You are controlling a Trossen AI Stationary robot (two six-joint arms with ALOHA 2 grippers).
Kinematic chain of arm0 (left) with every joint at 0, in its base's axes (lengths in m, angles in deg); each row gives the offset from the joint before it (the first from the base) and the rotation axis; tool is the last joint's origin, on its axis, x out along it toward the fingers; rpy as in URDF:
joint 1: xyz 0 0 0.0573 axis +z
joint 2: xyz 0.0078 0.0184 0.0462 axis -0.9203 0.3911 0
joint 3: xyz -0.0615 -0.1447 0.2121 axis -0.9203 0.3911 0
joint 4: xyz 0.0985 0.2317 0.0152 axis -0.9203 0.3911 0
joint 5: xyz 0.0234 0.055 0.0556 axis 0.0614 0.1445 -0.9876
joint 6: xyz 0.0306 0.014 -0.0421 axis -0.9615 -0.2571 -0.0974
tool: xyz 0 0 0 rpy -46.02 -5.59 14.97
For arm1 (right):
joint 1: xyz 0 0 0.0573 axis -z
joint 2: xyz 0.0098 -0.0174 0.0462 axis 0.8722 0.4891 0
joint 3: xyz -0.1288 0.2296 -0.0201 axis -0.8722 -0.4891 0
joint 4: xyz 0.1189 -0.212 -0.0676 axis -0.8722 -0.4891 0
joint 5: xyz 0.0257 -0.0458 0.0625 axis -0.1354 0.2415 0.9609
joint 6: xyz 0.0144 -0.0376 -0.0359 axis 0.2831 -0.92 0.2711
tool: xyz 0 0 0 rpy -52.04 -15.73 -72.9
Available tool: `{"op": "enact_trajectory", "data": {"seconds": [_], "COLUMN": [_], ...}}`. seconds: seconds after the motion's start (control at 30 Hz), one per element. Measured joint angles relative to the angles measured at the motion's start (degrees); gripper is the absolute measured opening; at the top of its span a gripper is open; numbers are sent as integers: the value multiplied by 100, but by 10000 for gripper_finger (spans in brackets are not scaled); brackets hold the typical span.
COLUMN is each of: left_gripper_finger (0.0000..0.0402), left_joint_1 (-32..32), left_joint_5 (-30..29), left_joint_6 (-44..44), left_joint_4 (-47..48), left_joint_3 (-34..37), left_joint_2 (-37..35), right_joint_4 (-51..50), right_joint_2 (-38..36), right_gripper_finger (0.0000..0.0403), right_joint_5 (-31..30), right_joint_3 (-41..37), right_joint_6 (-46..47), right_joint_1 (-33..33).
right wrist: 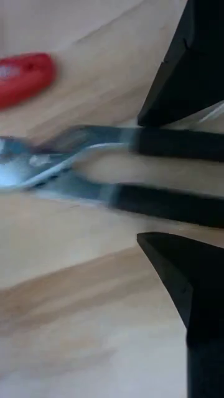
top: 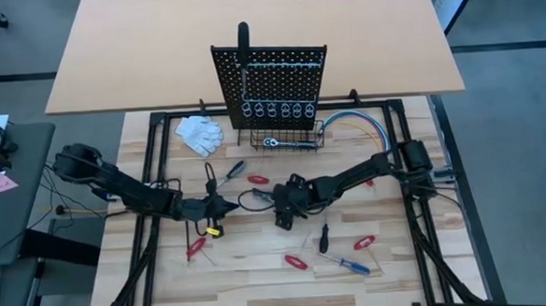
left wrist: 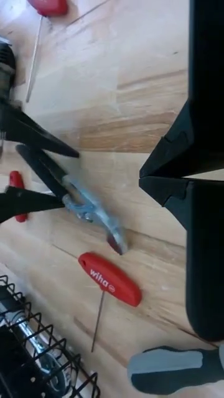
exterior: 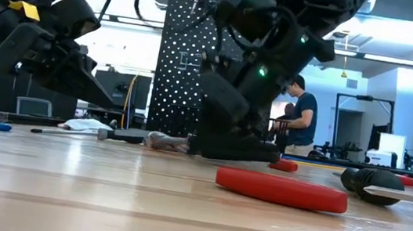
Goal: Hang tools onto peg board
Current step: Put the black adjustable plier in the mesh basket on the pegboard
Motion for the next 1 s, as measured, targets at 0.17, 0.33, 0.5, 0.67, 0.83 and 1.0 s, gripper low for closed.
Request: {"op": "enact_trajectory", "data": {"seconds": [0.17,0.33,0.5,0.67,0.83,1.0], "left_gripper_finger": [0,0,0,0,0,0], "left_joint_1": [4,6,7,7,7,7], "left_joint_5": [-2,-2,-2,-1,0,0], "left_joint_6": [6,9,13,13,13,13], "left_joint_4": [-73,-73,-73,-74,-78,-67], "left_joint_3": [-2,-2,-4,-7,-7,-9], "left_joint_2": [-2,-4,-4,-4,-4,-4], "right_joint_4": [-256,-418,-558,-563,-322,-138], "right_joint_2": [-1,5,1,4,9,-85], "right_gripper_finger": [291,278,215,177,177,177], "right_joint_5": [-134,-16,104,117,110,-1], "right_joint_3": [14,14,14,7,-10,-21], "right_joint_6": [-8,-52,-210,-351,-830,-985], "right_joint_1": [5,92,150,158,121,68]}}
